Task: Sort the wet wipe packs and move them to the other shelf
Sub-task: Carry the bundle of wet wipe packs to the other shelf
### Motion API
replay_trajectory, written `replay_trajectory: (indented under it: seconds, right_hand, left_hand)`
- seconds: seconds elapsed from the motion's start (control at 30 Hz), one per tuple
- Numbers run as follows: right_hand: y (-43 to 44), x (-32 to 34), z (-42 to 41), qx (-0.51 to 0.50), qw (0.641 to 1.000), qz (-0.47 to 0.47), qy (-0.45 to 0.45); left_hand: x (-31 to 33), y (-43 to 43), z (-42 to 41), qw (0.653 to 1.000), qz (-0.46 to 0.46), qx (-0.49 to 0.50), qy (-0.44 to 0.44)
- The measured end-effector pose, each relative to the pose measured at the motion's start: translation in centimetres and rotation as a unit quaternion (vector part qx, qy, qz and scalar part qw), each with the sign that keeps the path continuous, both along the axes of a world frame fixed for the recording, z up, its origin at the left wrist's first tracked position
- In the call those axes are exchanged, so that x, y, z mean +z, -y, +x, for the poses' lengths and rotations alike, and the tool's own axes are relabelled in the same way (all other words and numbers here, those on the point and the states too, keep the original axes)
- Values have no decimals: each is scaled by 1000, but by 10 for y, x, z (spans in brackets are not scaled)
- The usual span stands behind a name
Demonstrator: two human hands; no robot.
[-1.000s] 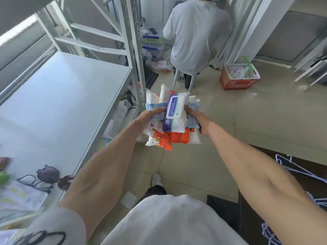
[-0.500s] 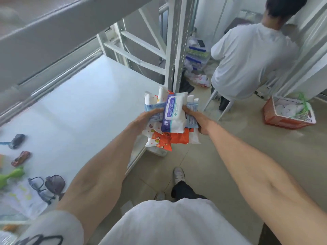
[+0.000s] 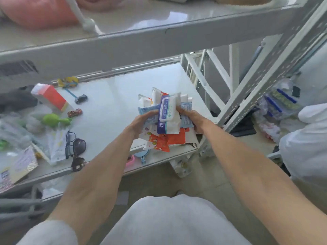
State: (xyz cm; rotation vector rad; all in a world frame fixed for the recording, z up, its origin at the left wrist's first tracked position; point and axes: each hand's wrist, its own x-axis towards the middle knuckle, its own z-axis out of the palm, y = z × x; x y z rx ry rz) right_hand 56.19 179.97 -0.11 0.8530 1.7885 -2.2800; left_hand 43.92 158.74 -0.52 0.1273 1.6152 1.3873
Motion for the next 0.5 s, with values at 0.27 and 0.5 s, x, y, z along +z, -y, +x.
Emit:
replay_trajectory:
  seconds: [0.27,0.5]
  right_hand:
    - [45,-8,-81,145,989,-28,20]
    - [60,-20,-127,184,982,-32,24]
  left_hand:
    - [-12,65,-23,989,0,147,1]
    - [-26,82,-55,980,-3,198,-15]
